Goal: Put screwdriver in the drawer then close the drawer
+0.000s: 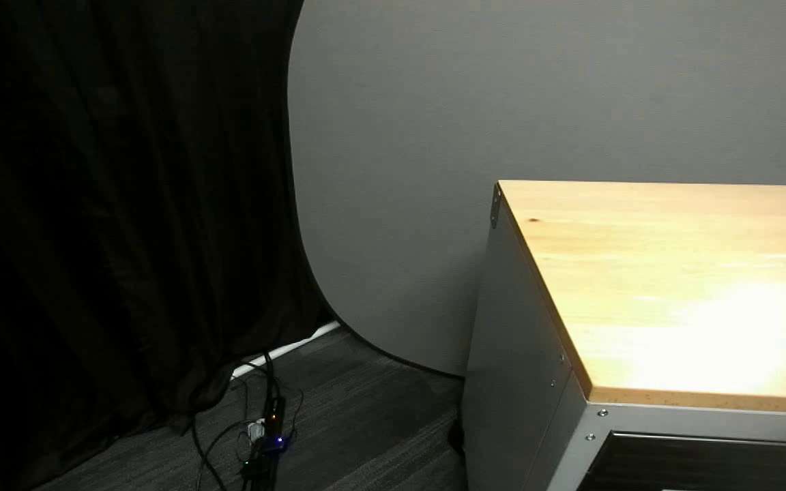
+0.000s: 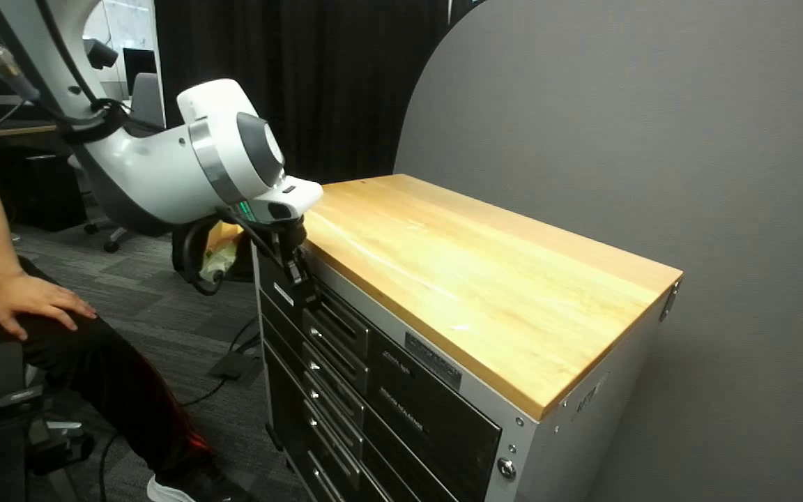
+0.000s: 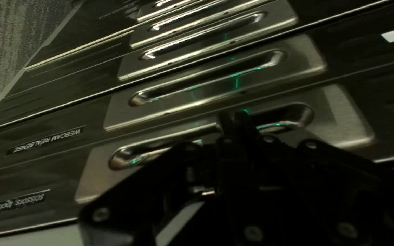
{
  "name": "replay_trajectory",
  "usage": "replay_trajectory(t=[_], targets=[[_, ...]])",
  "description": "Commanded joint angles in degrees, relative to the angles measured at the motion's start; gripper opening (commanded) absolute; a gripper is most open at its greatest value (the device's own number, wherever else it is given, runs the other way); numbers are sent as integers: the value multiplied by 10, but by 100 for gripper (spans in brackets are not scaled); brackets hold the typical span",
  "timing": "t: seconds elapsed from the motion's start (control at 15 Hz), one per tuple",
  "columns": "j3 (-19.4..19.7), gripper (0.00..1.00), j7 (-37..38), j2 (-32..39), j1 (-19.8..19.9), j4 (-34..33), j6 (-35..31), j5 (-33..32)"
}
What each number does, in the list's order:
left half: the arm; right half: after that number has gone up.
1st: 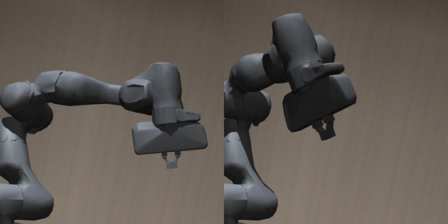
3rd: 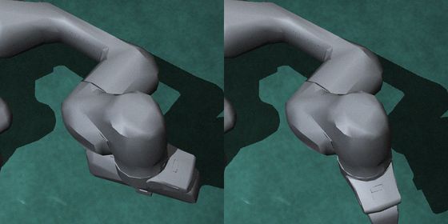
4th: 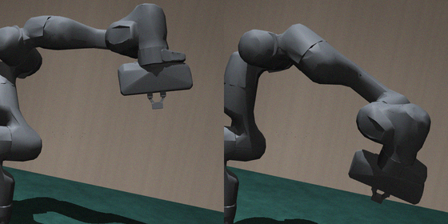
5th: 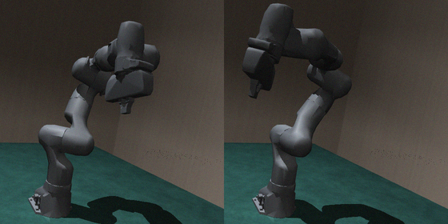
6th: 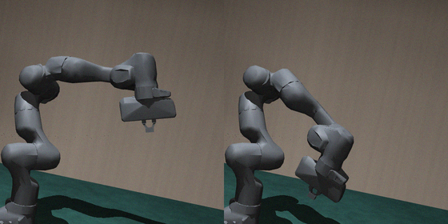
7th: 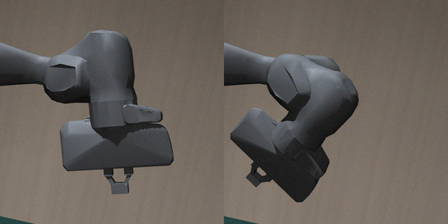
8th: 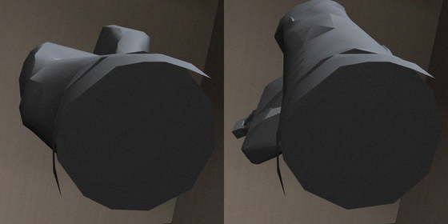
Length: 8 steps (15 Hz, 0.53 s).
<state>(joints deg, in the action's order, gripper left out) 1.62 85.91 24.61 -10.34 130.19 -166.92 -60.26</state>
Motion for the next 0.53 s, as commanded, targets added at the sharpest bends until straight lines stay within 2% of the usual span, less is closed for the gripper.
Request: replay_trajectory(t=[0.0, 0.07, 0.13, 0.2, 0.27, 0.33, 0.47], targets=[[-53, 15, -71, -93, 25, 30, 22, 79], [-64, 18, -86, -109, 27, 31, 30, 98], [-86, 40, -118, -125, 34, 36, 44, 134], [-91, 43, -169, -139, 23, 42, 46, 198], [-153, 44, -208, -146, 67, 41, 71, 244], [-206, 50, -246, -140, 102, 39, 87, 294], [-293, 66, -324, -138, 144, -3, 162, 396]])
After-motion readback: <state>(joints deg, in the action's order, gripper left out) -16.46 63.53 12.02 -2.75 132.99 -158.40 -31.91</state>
